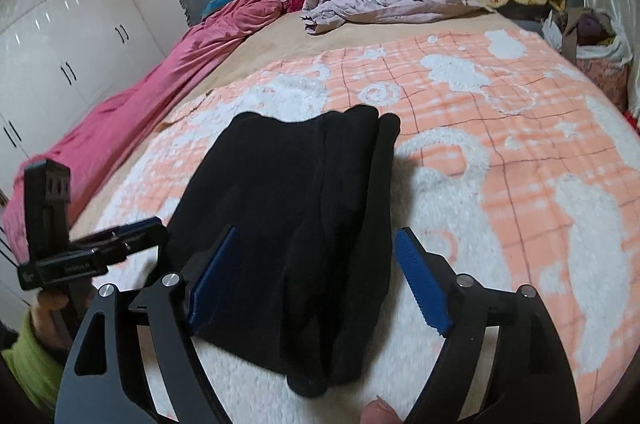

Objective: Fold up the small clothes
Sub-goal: 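Release the folded black shirt and pull both open tools back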

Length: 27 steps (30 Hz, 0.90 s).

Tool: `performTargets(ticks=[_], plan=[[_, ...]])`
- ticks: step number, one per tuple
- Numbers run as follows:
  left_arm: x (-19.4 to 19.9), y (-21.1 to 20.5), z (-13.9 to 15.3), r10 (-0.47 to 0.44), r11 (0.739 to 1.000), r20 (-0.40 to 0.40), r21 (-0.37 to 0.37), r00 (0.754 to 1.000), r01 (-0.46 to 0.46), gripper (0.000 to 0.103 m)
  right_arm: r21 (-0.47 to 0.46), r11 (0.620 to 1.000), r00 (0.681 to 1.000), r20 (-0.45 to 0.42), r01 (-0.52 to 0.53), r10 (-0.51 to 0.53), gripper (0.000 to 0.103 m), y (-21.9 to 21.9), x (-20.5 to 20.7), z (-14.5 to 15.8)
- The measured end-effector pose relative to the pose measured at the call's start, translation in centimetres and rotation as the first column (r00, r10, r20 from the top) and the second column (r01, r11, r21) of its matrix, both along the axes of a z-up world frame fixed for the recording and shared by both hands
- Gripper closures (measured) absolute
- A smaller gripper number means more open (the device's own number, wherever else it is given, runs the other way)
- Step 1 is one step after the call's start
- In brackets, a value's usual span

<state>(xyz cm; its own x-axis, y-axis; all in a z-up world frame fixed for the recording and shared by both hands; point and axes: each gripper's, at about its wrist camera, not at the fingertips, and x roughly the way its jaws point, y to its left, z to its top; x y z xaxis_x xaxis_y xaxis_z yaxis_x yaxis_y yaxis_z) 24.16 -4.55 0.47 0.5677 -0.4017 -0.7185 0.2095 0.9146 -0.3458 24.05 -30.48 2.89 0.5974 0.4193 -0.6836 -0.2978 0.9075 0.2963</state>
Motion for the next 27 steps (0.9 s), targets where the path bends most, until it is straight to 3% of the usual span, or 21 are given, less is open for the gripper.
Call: performTargets(ticks=[10, 12, 23, 27], plan=[[-4.7, 0.3, 1.0, 0.013, 0.998, 0.062, 0.065, 0.998, -0.017, 0.021, -0.123, 0.990, 0.995, 0.086, 0.064, -0.054, 0.008, 1.4, -5.4, -0.4], [-5.5, 0.5, 1.3, 0.023, 0.997, 0.072, 0.065, 0.997, -0.028, 0.010, -0.116, 0.990, 0.992, 0.102, 0.080, -0.068, 0.007, 1.2, -6.3, -0.2], [-9.6, 0.8, 1.0, 0.073, 0.993, 0.096, 0.090, 0.993, -0.081, 0.010, -0.100, 0.986, 0.981, 0.156, 0.132, -0.115, 0.004, 1.2, -10.6, 0.0], [-10.8, 1.0, 0.5, 0.087, 0.991, 0.099, 0.097, 0.991, -0.097, 0.010, -0.133, 0.980, 0.976, 0.184, 0.145, -0.120, 0.004, 1.7, -12.2, -0.1]])
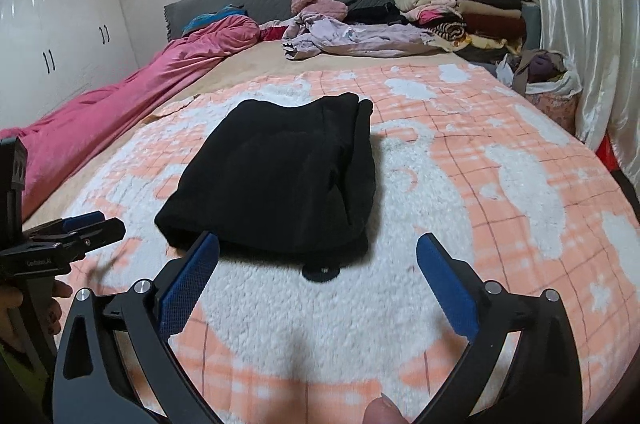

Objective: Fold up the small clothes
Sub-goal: 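Release the folded black shirt and pull both open tools back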

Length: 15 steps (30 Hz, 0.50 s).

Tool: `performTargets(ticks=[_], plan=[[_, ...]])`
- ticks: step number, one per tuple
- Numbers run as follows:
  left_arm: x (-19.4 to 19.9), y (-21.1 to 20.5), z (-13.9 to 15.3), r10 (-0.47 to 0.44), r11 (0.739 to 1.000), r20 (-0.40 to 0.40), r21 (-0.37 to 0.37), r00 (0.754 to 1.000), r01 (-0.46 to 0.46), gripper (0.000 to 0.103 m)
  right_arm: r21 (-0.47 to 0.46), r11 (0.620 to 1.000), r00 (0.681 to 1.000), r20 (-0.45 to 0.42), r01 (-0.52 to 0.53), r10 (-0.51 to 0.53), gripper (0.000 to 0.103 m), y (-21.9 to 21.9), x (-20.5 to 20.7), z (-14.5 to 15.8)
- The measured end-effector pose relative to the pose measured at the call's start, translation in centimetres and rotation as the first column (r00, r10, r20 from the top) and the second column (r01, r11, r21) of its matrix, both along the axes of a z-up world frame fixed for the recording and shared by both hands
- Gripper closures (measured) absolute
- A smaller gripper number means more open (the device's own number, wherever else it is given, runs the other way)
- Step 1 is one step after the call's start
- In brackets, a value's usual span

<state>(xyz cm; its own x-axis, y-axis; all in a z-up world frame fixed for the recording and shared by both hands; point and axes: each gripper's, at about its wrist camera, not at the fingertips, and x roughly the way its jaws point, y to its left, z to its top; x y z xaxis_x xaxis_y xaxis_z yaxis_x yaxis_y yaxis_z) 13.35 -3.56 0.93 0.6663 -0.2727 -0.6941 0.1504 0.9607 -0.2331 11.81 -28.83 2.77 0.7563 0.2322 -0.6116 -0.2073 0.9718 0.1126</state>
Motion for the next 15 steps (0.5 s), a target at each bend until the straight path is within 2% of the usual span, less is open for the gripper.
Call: performTargets(ticks=[3, 10, 15], plan=[[-1.0, 0.1, -0.4, 0.008, 1.000, -0.003, 0.003, 1.000, -0.008, 0.010, -0.032, 0.999, 1.000, 0.021, 0.006, -0.006, 0.004, 0.4, -1.1, 0.1], [-3.0, -0.1, -0.8, 0.011, 1.000, -0.004, 0.015, 1.000, -0.011, 0.010, -0.030, 1.000, 0.999, 0.044, 0.007, -0.005, 0.004, 0.8, -3.4, 0.1], [-4.0, -0.5, -1.4, 0.008, 1.000, -0.013, 0.023, 1.000, -0.008, 0.010, -0.043, 0.999, 1.000, 0.030, -0.003, 0.005, 0.004, 1.6, -4.3, -0.9]])
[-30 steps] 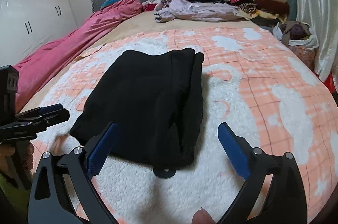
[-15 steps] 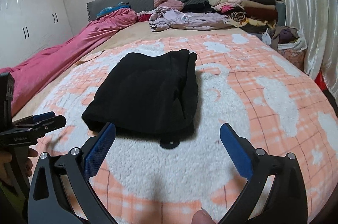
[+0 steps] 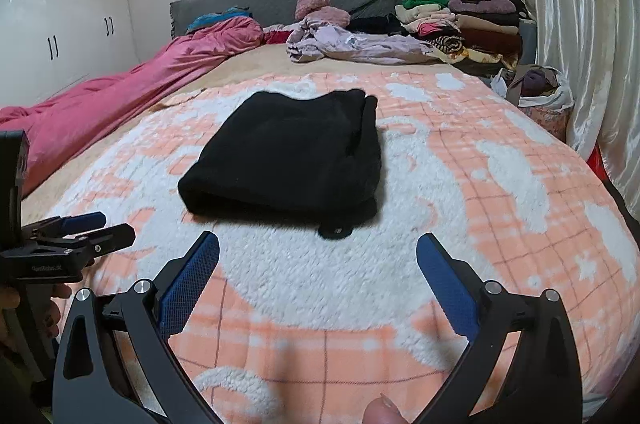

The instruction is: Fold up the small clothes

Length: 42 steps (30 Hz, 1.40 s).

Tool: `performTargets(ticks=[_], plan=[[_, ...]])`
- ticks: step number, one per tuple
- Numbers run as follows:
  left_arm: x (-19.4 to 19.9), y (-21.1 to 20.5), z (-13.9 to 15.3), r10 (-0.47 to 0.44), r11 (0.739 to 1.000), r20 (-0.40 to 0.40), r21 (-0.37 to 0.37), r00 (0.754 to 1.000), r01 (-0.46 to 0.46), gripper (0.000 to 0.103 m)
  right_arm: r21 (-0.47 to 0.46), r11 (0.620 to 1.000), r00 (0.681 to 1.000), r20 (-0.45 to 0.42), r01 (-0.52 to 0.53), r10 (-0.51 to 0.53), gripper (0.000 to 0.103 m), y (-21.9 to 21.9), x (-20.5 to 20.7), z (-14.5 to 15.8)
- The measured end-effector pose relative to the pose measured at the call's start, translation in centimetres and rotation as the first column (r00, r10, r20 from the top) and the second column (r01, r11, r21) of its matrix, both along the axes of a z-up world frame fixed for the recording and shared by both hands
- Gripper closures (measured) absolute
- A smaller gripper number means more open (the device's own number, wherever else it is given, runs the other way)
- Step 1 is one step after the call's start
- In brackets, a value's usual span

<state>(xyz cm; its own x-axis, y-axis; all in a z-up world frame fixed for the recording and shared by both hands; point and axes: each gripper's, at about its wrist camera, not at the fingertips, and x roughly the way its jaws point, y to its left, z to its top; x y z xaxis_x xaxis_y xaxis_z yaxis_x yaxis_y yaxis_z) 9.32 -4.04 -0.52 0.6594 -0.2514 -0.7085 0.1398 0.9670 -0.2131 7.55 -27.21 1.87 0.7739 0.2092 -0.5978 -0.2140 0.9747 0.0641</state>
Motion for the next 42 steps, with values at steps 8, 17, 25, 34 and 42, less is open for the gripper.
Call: performTargets(ticks=[8, 17, 25, 34, 42], plan=[[-0.5, -0.1, -0.8, 0.013, 1.000, -0.021, 0.014, 1.000, -0.012, 0.010, -0.009, 1.000, 0.998, -0.052, -0.021, 0.021, 0.004, 1.1, -0.4, -1.8], [-0.7, -0.1, -0.8, 0.024, 0.999, -0.026, 0.030, 0.999, -0.024, 0.010, -0.004, 1.000, 0.998, -0.064, -0.024, 0.024, 0.004, 0.9, -0.3, -2.1], [-0.7, -0.2, -0.7, 0.029, 0.999, -0.017, 0.044, 0.999, -0.028, 0.010, 0.007, 1.000, 0.997, -0.075, -0.018, 0.019, 0.004, 0.6, -0.3, -2.2], [-0.6, -0.2, -0.8, 0.025, 0.999, -0.029, 0.042, 0.999, -0.024, 0.010, 0.007, 1.000, 0.997, -0.075, -0.012, 0.012, 0.004, 0.5, -0.2, -2.2], [-0.6, -0.3, -0.8, 0.026, 0.998, -0.029, 0.052, 0.999, -0.025, 0.010, 0.015, 1.000, 0.997, -0.079, -0.009, 0.010, 0.004, 0.3, -0.2, -2.2]])
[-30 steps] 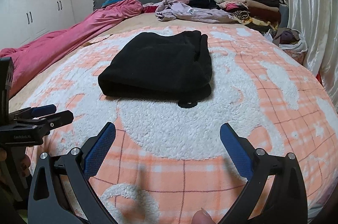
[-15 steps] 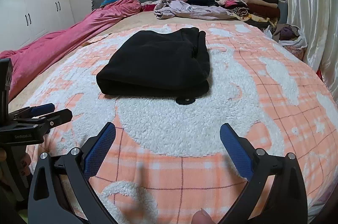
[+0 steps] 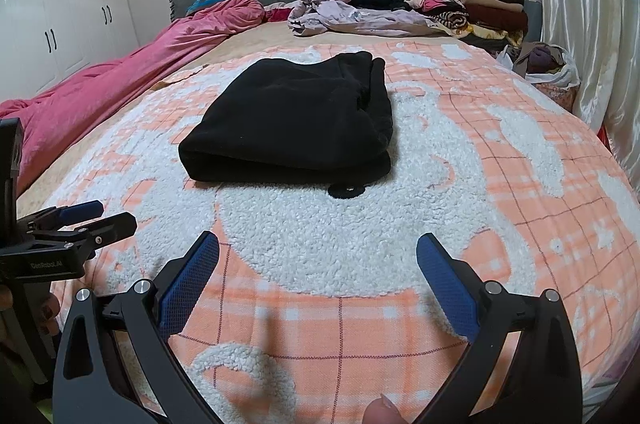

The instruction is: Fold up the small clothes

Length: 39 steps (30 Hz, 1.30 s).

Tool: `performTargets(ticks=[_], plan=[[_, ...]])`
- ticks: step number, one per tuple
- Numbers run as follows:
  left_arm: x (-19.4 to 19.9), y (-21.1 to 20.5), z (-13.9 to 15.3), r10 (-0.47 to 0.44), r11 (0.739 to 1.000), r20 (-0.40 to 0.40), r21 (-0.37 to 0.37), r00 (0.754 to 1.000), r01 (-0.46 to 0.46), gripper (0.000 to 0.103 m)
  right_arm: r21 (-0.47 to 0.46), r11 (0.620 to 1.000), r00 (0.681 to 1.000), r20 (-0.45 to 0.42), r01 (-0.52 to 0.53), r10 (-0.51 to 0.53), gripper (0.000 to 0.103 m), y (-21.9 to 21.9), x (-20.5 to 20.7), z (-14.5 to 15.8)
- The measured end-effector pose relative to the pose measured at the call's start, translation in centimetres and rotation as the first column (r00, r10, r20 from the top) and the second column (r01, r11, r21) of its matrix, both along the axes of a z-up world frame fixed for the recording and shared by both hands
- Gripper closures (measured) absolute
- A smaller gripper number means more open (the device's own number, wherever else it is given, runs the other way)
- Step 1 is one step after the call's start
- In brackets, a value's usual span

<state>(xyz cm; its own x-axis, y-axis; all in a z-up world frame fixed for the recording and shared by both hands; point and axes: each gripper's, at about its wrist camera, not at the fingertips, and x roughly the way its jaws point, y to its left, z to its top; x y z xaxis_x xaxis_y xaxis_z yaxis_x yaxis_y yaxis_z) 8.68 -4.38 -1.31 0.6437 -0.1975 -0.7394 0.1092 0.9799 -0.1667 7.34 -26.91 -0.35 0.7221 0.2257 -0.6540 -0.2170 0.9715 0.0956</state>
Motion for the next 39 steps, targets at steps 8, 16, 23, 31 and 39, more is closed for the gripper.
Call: performTargets(ticks=[8, 16, 23, 31, 39], plan=[[-0.04, -0.05, 0.07, 0.000, 1.000, -0.001, 0.007, 1.000, 0.000, 0.010, 0.000, 1.000, 1.000, 0.001, 0.001, -0.001, 0.004, -0.07, -0.04, -0.02], [-0.01, 0.04, -0.04, 0.007, 1.000, -0.005, 0.007, 1.000, -0.007, 0.010, -0.001, 1.000, 1.000, -0.005, 0.004, -0.004, 0.004, -0.20, -0.08, -0.23], [-0.05, 0.04, 0.05, 0.004, 1.000, 0.000, 0.012, 1.000, -0.004, 0.010, -0.003, 1.000, 1.000, -0.004, 0.004, -0.004, 0.004, -0.20, -0.11, -0.27], [-0.06, -0.03, 0.11, 0.008, 1.000, 0.001, 0.019, 1.000, -0.008, 0.010, 0.000, 1.000, 1.000, -0.005, 0.004, -0.004, 0.004, -0.26, -0.12, -0.26], [-0.09, 0.00, 0.11, 0.002, 1.000, -0.003, 0.018, 1.000, -0.002, 0.010, -0.003, 1.000, 1.000, -0.006, 0.005, -0.005, 0.004, -0.18, -0.12, -0.28]])
